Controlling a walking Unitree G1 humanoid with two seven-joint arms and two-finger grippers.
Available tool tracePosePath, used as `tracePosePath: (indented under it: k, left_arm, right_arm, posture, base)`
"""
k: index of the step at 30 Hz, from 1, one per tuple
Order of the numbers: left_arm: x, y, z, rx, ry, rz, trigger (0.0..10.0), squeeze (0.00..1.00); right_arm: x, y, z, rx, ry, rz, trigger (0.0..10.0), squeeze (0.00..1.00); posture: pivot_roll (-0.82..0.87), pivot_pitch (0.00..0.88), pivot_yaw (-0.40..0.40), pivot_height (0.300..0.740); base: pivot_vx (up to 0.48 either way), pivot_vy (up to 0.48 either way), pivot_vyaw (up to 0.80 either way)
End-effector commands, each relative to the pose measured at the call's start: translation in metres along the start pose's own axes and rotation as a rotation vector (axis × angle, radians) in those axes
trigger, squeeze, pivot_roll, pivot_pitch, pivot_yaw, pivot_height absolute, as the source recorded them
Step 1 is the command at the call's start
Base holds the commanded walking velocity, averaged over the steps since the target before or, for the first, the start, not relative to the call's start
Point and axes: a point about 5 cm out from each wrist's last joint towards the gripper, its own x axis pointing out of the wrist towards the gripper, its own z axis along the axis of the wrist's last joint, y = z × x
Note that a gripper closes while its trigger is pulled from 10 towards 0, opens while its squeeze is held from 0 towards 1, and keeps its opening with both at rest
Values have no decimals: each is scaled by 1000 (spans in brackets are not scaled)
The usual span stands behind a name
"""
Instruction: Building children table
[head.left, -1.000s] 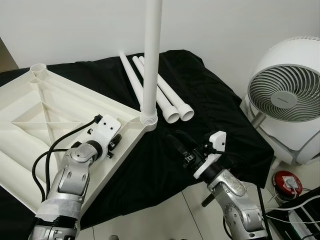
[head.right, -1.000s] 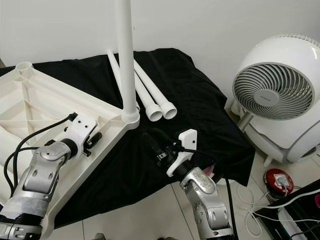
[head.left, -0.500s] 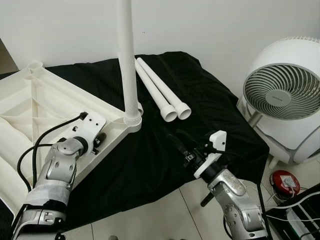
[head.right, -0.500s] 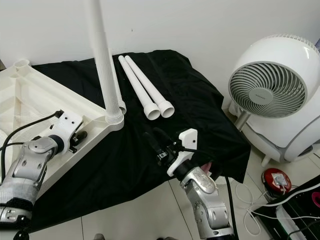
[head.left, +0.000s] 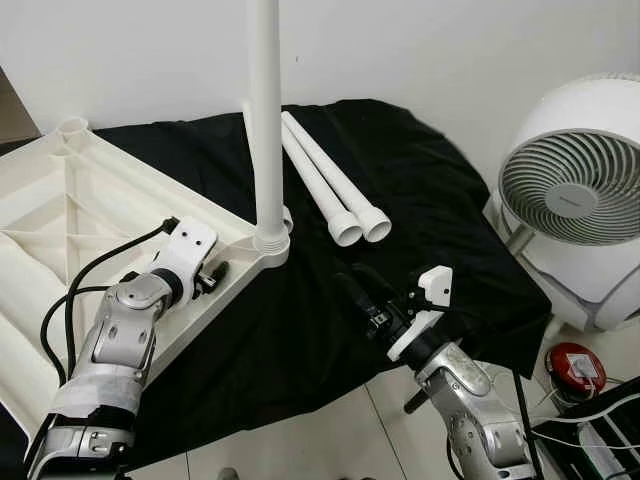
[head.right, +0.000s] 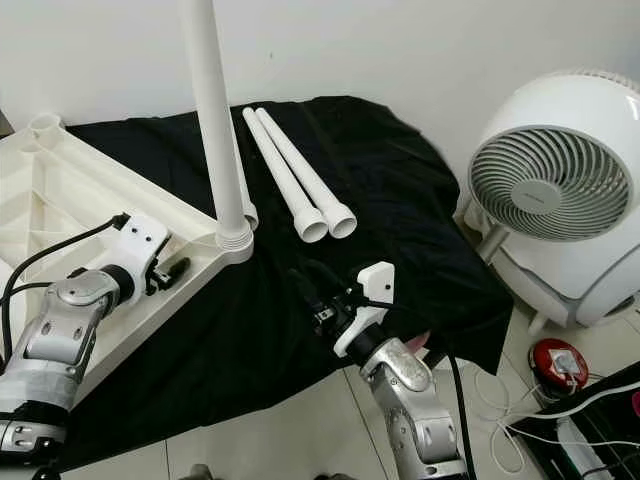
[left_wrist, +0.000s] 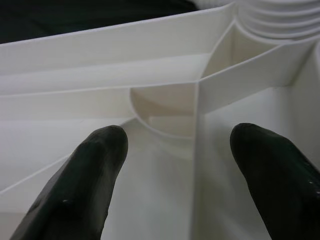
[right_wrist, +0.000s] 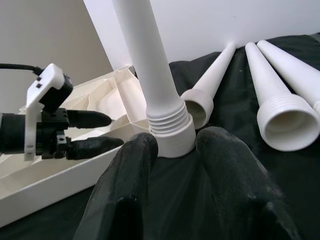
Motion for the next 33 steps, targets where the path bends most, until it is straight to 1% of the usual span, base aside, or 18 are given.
tracePosePath:
  k: [1,2,3,6,9,12,13,15,16,17,18,19,21,22,23,27,29,33]
  left_arm:
    - [-1,-6,5,4,-39,-60,10000,247]
    - [-1,-6,5,4,-39,-60,10000,247]
    - [-4,-8,8,-4,-61,-95,10000,0]
    - [-14,-15,17,17,-135,-199,10000,0]
    - [-20,-17,22,18,-169,-246,10000,0]
    - [-21,-17,30,11,-212,-247,10000,0]
    - [-21,-17,30,11,-212,-247,10000,0]
    - [-15,-10,31,16,-203,-196,10000,0]
    - [-15,-10,31,16,-203,-196,10000,0]
    - [-8,-3,30,29,-182,-141,10000,0]
    - [-7,-1,30,32,-178,-130,10000,0]
    - [-4,2,31,35,-171,-106,10000,0]
    - [3,15,33,-15,-145,-29,10000,0]
    - [3,15,33,-15,-145,-29,10000,0]
    - [6,24,35,-4,-139,21,10000,0]
    - [8,29,36,8,-135,48,10000,0]
    - [12,35,38,8,-122,102,10000,0]
    - [17,39,39,20,-115,134,10000,0]
  right_arm:
    - [0,-2,1,-6,-9,-13,10000,0]
    - [0,-2,1,-6,-9,-13,10000,0]
    - [2,-5,4,-4,-23,-29,10000,0]
    - [5,-13,10,-14,-55,-88,10000,0]
    - [6,-16,11,-21,-64,-117,10000,0]
    - [8,-27,12,-28,-92,-217,10000,0]
    - [8,-27,12,-28,-92,-217,10000,0]
    - [11,-34,13,-46,-103,-283,10000,0]
    - [11,-34,13,-46,-103,-283,10000,0]
    - [13,-38,14,-39,-112,-305,10000,0]
    - [14,-38,14,-35,-114,-307,10000,0]
    - [15,-37,15,-37,-116,-295,10000,0]
    - [15,-32,13,-43,-109,-261,10000,0]
    - [15,-32,13,-43,-109,-261,10000,0]
    - [14,-30,11,-34,-103,-252,10000,0]
    - [13,-29,10,-30,-102,-255,10000,0]
    - [12,-28,9,-31,-104,-257,10000,0]
    - [13,-26,8,-31,-105,-254,10000,0]
  posture:
    - [10,36,-10,740]
    - [10,36,-10,740]
    - [14,37,-13,740]
    - [19,35,-17,740]
    - [20,35,-18,740]
    - [28,34,-27,740]
    - [28,34,-27,740]
    - [33,33,-34,740]
    - [33,33,-34,740]
    - [33,34,-35,740]
    - [33,34,-35,740]
    - [37,33,-36,740]
    - [33,34,-33,740]
    - [33,34,-33,740]
    - [32,35,-33,740]
    - [25,36,-28,740]
    - [19,41,-26,740]
    - [18,44,-23,740]
  base:
    - [0,0,0]
    - [0,0,0]
    - [0,0,0]
    - [0,0,0]
    - [0,0,0]
    - [0,0,0]
    - [0,0,0]
    - [0,0,0]
    - [0,0,0]
    - [0,0,0]
    - [0,0,0]
    - [0,0,0]
    - [0,0,0]
    - [0,0,0]
    - [0,0,0]
    - [0,0,0]
    - [0,0,0]
    - [0,0,0]
